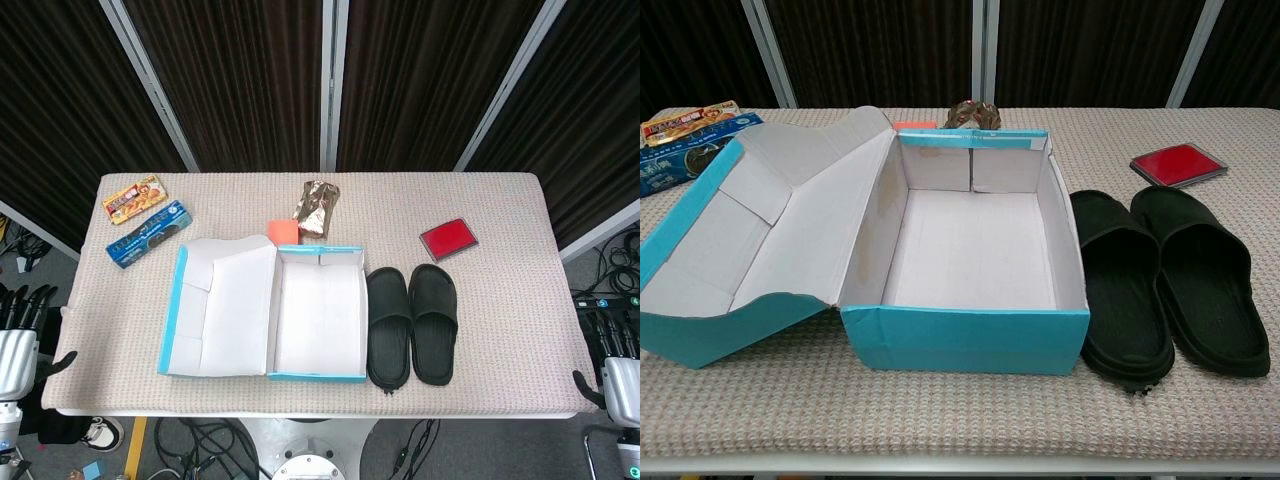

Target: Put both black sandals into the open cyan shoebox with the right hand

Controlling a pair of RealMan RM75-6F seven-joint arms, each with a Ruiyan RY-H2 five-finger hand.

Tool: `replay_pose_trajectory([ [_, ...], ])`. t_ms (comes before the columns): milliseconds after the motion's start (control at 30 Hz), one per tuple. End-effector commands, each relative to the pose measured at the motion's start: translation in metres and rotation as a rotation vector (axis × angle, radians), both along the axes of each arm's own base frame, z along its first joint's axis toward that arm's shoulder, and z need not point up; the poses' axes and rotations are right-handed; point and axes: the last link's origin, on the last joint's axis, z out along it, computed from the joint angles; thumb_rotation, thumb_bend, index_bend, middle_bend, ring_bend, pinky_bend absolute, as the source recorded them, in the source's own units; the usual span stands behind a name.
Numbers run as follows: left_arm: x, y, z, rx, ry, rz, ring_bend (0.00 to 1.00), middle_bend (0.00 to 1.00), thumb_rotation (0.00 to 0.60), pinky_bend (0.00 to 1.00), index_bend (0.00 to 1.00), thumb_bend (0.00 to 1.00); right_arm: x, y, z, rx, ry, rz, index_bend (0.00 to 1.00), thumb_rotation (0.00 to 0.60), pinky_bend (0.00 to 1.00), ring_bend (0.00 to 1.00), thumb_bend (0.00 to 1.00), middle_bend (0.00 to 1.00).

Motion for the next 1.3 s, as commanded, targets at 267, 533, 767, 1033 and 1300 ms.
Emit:
replay_pose_trajectory([
  [267,0.008,-0.003,0.0,-0.009,0.008,-0.012,0.0,0.09,0.6,0.07,0.08,0.07,0.002,-0.001,0.002,0.018,-0.009,0.003,0.0,0.6,0.0,0.0,0.16,0.0],
  [533,0.01,-0.003,0.001,-0.018,-0.003,-0.006,0.0,0.09,0.6,0.07,0.08,0.07,0.014,-0.015,0.009,0.037,-0.037,0.013,0.0,0.6,0.0,0.0,0.16,0.0],
  [767,0.01,0.0,-0.003,-0.041,-0.015,-0.015,0.0,0.09,0.6,0.07,0.08,0.07,0.05,-0.06,0.013,0.074,0.001,0.125,0.0,0.6,0.0,0.0,0.16,0.02],
  [1033,0.015,-0.005,-0.006,-0.058,-0.021,-0.052,0.0,0.09,0.6,0.07,0.08,0.07,0.11,-0.132,-0.005,0.258,-0.143,0.155,0.05,0.6,0.13,0.01,0.15,0.12],
  [1300,0.018,-0.012,0.0,-0.068,-0.031,-0.063,0.0,0.09,0.6,0.07,0.08,0.07,0.146,-0.189,-0.037,0.483,-0.114,0.082,0.03,0.6,0.13,0.01,0.08,0.1],
])
